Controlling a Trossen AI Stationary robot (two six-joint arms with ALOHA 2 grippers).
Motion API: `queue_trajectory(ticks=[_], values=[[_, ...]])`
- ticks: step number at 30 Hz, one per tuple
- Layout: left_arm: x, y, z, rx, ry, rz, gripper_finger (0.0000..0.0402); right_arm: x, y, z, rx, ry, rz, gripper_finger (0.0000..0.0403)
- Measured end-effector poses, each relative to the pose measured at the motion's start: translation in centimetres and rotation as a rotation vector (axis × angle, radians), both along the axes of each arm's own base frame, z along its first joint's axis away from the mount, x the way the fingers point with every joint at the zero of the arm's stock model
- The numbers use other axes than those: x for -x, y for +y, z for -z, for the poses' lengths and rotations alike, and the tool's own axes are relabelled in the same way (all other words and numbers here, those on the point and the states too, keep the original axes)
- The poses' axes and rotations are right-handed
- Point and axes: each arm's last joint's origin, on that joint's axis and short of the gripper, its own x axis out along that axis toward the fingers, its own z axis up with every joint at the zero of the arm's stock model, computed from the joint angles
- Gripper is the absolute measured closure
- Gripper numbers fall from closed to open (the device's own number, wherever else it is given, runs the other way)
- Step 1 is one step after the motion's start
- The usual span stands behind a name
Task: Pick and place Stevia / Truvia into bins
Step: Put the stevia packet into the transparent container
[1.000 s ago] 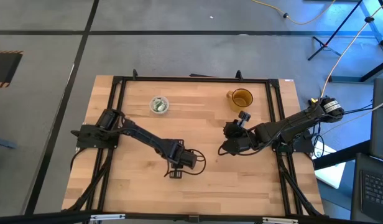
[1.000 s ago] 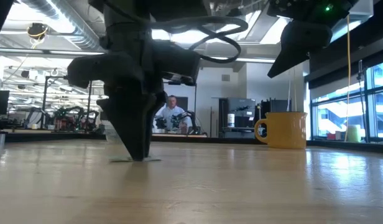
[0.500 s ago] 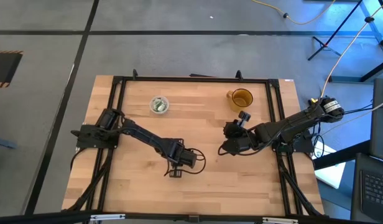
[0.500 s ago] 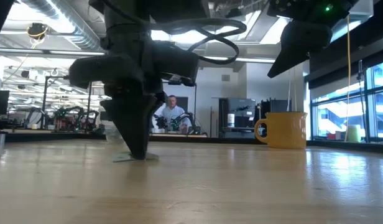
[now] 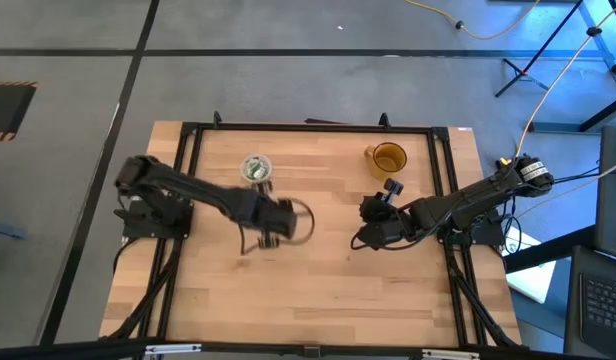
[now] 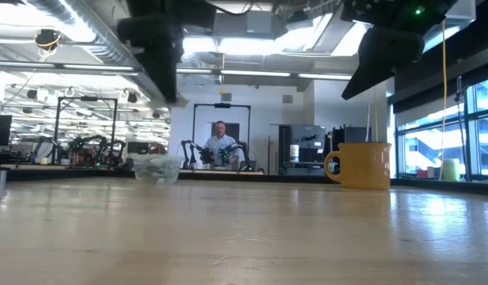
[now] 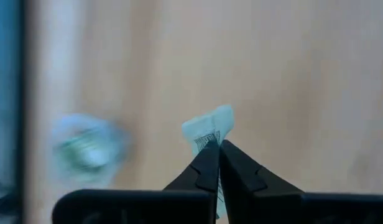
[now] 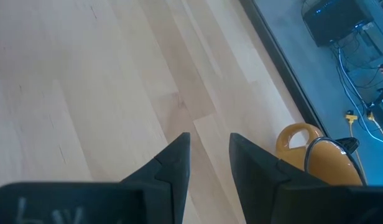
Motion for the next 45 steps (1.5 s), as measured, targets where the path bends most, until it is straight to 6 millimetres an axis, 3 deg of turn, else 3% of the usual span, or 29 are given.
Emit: queue_trajectory(ticks=[4,9,13,18,23,30,37,45], values=[[1.2,3.9,-2.5,-0.056,-0.051,-0.112,0.0398,0.0,0.0,0.0,0.001,0.003,0.000,0.0288],[2.1,9.2,-3.3,-0.071,-0.039,-0.190,0.0397,0.3,-0.1,0.1,0.008,0.029,0.004,0.0288],[2.9,12.8,-1.7,-0.004,-0.018,-0.237,0.0398,0.6,-0.2,0.2,0.009,0.051,0.021,0.0288],[3.9,15.9,1.5,0.085,-0.036,-0.273,0.0397,0.8,-0.3,0.3,0.008,0.063,0.037,0.0288],[5.2,17.8,3.8,0.095,-0.048,-0.318,0.0399,0.8,-0.3,0.3,0.009,0.064,0.037,0.0288],[5.9,19.7,5.1,0.104,-0.110,-0.353,0.0398,0.8,-0.3,0.3,0.007,0.060,0.039,0.0288],[6.7,20.3,6.1,0.135,-0.118,-0.367,0.0393,0.8,-0.3,0.3,-0.001,0.049,0.052,0.0288],[6.8,20.5,6.3,0.142,-0.109,-0.385,0.0357,0.8,-0.3,0.3,-0.001,0.049,0.052,0.0288]])
